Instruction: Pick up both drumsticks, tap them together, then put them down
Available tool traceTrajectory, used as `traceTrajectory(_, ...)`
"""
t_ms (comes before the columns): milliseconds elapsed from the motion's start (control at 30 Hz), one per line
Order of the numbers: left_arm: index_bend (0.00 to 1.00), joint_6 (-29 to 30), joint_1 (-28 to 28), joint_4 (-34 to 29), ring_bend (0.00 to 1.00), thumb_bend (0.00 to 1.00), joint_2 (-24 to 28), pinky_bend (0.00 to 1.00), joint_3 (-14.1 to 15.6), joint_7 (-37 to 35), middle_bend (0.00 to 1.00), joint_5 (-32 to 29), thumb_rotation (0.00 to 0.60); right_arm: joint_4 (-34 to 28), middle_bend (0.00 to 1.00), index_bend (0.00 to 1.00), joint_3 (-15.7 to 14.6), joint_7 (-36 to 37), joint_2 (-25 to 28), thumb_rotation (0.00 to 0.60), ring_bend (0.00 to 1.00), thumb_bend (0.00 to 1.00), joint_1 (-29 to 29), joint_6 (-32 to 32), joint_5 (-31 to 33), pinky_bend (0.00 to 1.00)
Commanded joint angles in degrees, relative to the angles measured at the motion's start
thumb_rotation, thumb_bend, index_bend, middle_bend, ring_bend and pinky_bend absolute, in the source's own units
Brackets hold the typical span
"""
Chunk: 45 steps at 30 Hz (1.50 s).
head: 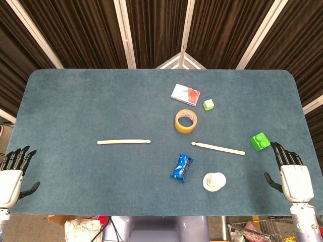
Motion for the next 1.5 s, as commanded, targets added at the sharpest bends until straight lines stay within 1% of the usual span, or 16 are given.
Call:
traceTrajectory(33, 0.12, -0.03, -0.01, 0.03, 0.00, 0.33, 0.03, 0.00, -0.05, -0.12, 0.00, -0.06, 0.600, -0.06, 0.14, 0.04, -0.03, -0.22, -0.07, 0.600, 0.23, 0.30, 0.03, -0.17, 0.12, 0.24)
traceTrajectory(433, 0.11, 0.90, 0.32, 0.28, 0.00, 0.33, 0.20, 0.00, -0.28, -0.95, 0.00, 0.27, 0.600, -1.24, 0.14, 0.04, 0.22, -0.28, 0.06, 0.600, 0.23, 0.30, -0.01, -0.68, 1.24, 0.24)
traceTrajectory(767, 0.11, -0.56, -0.21, -0.20, 0.00, 0.33, 0.71, 0.00, -0.46, -0.82, 0.00, -0.84, 0.600, -1.94, 0.14, 0.04, 0.73, 0.08, 0.49, 0.600, 0.23, 0.30, -0.21, 0.01, 1.55, 0.24)
traceTrajectory(900, 0.11, -1.04, -0.34, -0.41, 0.00, 0.32, 0.78, 0.00, -0.34, -0.56, 0.01, -1.06, 0.600, -2.02, 0.14, 0.05, 0.67, 0.00, 0.41, 0.600, 0.23, 0.30, -0.40, 0.17, 1.71, 0.24)
traceTrajectory(1067, 0.11, -2.82, -1.51, -2.83, 0.00, 0.30, 1.76, 0.00, -1.24, 0.42, 0.03, -2.73, 0.600, -1.95, 0.14, 0.05, 0.76, 0.70, 0.48, 0.600, 0.23, 0.30, -0.54, 0.68, 1.42, 0.24)
traceTrajectory(1167, 0.11, -6.71, -4.01, -7.08, 0.00, 0.29, 4.43, 0.00, -2.73, 3.23, 0.04, -6.03, 0.600, -2.09, 0.14, 0.05, 0.71, 0.89, 0.50, 0.600, 0.22, 0.30, -0.50, 0.64, 1.27, 0.24)
traceTrajectory(1267, 0.11, -12.00, -7.71, -11.85, 0.00, 0.29, 7.99, 0.00, -5.01, 7.71, 0.05, -12.03, 0.600, -2.33, 0.14, 0.05, 0.53, 0.64, 0.54, 0.600, 0.23, 0.30, -0.54, 0.59, 1.13, 0.24)
traceTrajectory(1367, 0.11, -17.91, -12.45, -15.25, 0.00, 0.29, 10.57, 0.00, -7.66, 12.17, 0.06, -20.28, 0.600, -2.44, 0.14, 0.05, 0.51, 0.53, 0.49, 0.600, 0.23, 0.30, -0.53, 0.60, 1.04, 0.24)
traceTrajectory(1433, 0.11, -23.44, -17.28, -16.40, 0.00, 0.29, 11.27, 0.00, -9.85, 14.47, 0.07, -27.73, 0.600, -2.42, 0.14, 0.05, 0.60, 0.39, 0.42, 0.600, 0.23, 0.30, -0.55, 0.67, 1.15, 0.24)
traceTrajectory(1467, 0.11, -27.19, -20.69, -15.87, 0.00, 0.29, 10.37, 0.00, -11.01, 15.65, 0.08, -31.40, 0.600, -2.33, 0.14, 0.05, 0.63, 0.15, 0.33, 0.600, 0.23, 0.30, -0.55, 0.64, 1.27, 0.24)
traceTrajectory(1500, 0.12, -29.57, -23.57, -14.61, 0.00, 0.29, 9.29, 0.00, -11.83, 17.03, 0.09, -35.29, 0.600, -2.24, 0.14, 0.05, 0.66, -0.06, 0.20, 0.600, 0.23, 0.30, -0.52, 0.59, 1.35, 0.24)
